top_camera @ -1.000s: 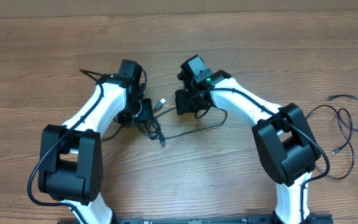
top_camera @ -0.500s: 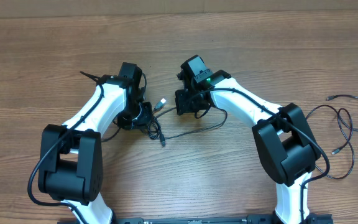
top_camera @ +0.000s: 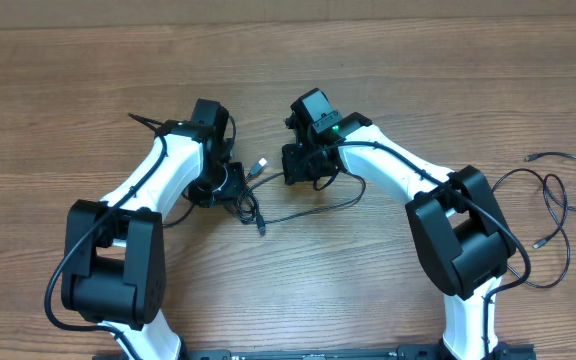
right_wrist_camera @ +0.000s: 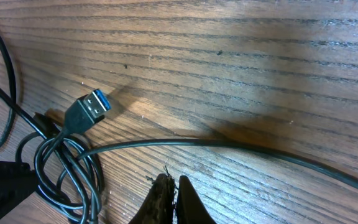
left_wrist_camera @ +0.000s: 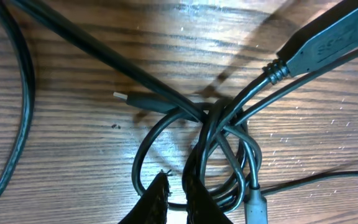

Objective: Untangle cables

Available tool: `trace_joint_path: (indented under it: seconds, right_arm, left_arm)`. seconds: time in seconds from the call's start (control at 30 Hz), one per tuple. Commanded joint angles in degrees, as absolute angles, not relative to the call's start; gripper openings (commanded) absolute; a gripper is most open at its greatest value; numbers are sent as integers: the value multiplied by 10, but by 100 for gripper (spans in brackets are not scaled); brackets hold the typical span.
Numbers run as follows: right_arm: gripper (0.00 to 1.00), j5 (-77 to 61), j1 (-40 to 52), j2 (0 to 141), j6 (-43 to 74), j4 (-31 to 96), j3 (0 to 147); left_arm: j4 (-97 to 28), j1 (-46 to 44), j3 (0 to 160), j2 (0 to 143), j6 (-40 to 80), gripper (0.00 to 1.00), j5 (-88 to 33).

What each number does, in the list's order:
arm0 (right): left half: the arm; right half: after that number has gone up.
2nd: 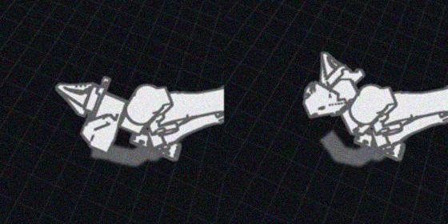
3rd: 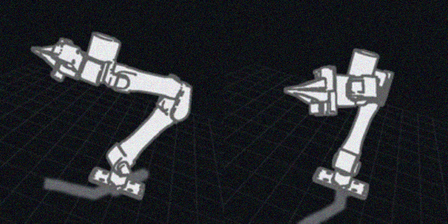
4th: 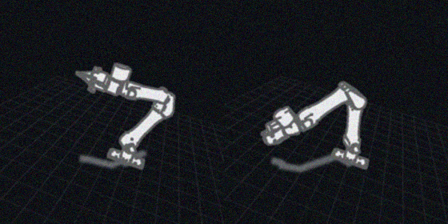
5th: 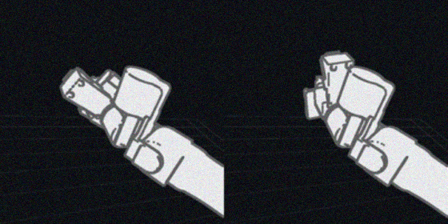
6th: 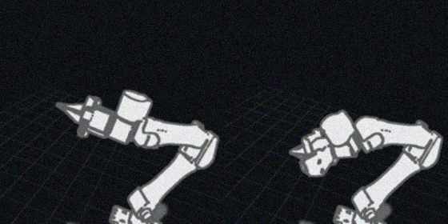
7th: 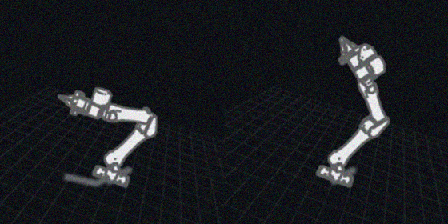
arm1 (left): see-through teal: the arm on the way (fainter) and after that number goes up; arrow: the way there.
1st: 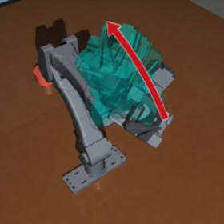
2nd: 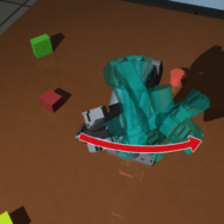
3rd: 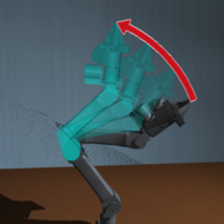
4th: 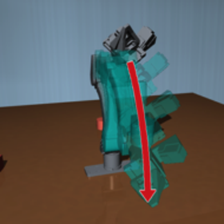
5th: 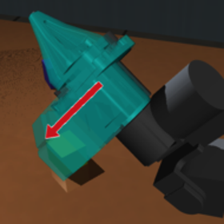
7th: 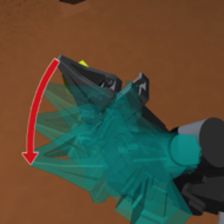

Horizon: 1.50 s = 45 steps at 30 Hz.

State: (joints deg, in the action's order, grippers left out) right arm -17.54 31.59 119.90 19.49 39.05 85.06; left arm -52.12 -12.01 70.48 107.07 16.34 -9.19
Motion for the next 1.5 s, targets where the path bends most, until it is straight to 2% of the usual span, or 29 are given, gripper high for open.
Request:
trace_joint_path:
  seconds: [0.0, 0.37, 0.7, 0.97, 1.1, 1.27, 1.33, 1.47]
  right_arm:
    - [4, -172, 318, 1200, 195, 389, 850]
    - [4, -172, 318, 1200, 195, 389, 850]
    - [4, -172, 318, 1200, 195, 389, 850]
    - [4, -172, 318, 1200, 195, 389, 850]
    - [4, -172, 318, 1200, 195, 389, 850]
    - [4, -172, 318, 1200, 195, 389, 850]
    - [8, -172, 318, 1200, 195, 389, 850]
    - [24, -173, 318, 1200, 195, 392, 850]
  left_arm:
    - [-516, -125, 698, 1076, 174, 13, -84]
    - [-510, -129, 692, 1076, 180, 12, -84]
    - [-453, -147, 651, 1076, 197, 9, -84]
    - [-412, -151, 639, 1076, 197, 12, -83]
    - [-405, -151, 639, 1076, 197, 19, -68]
    - [-402, -151, 638, 1077, 193, 18, -68]
    - [-402, -151, 638, 1077, 193, 18, -68]
    - [-401, -151, 636, 1077, 193, 18, -68]
